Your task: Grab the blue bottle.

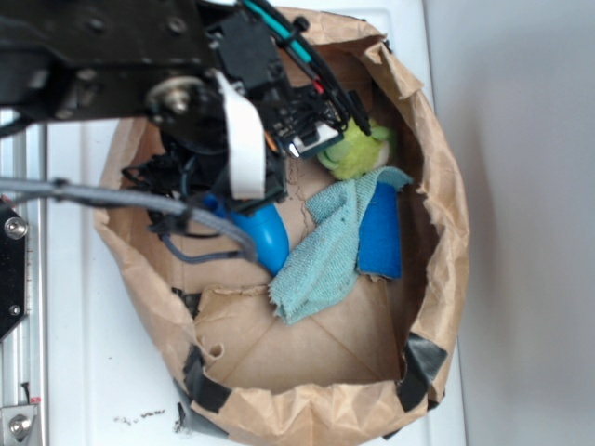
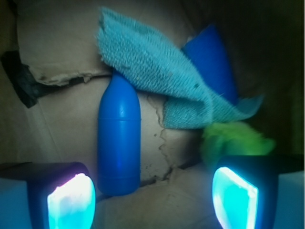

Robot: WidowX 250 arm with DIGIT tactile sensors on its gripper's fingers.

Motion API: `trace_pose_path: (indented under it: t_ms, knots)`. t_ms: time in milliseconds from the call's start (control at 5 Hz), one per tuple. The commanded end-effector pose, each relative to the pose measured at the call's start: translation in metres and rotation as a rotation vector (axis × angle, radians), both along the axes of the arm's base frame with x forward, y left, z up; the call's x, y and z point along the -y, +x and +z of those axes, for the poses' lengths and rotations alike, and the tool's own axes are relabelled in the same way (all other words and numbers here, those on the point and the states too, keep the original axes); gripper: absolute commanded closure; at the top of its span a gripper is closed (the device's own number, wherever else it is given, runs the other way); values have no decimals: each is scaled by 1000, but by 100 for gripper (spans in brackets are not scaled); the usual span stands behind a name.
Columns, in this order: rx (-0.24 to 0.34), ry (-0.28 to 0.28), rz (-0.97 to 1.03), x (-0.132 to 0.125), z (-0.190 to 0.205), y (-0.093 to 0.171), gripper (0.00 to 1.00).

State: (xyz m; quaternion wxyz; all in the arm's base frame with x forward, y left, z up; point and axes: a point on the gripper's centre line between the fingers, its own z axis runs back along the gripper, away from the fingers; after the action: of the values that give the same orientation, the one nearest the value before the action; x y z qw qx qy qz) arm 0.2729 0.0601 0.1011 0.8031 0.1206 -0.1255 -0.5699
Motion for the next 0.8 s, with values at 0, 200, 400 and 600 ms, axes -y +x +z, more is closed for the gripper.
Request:
trace_pose_path:
  t_ms: [0,200,400,600]
  knots:
    - [-6,49,-34,16,-21,-1,0]
    - [-39,54,-54,22,-27,-20,0]
    - [-32,71,-85,24,-40,-34,0]
    - [-24,69,-69,26,-51,-43,0]
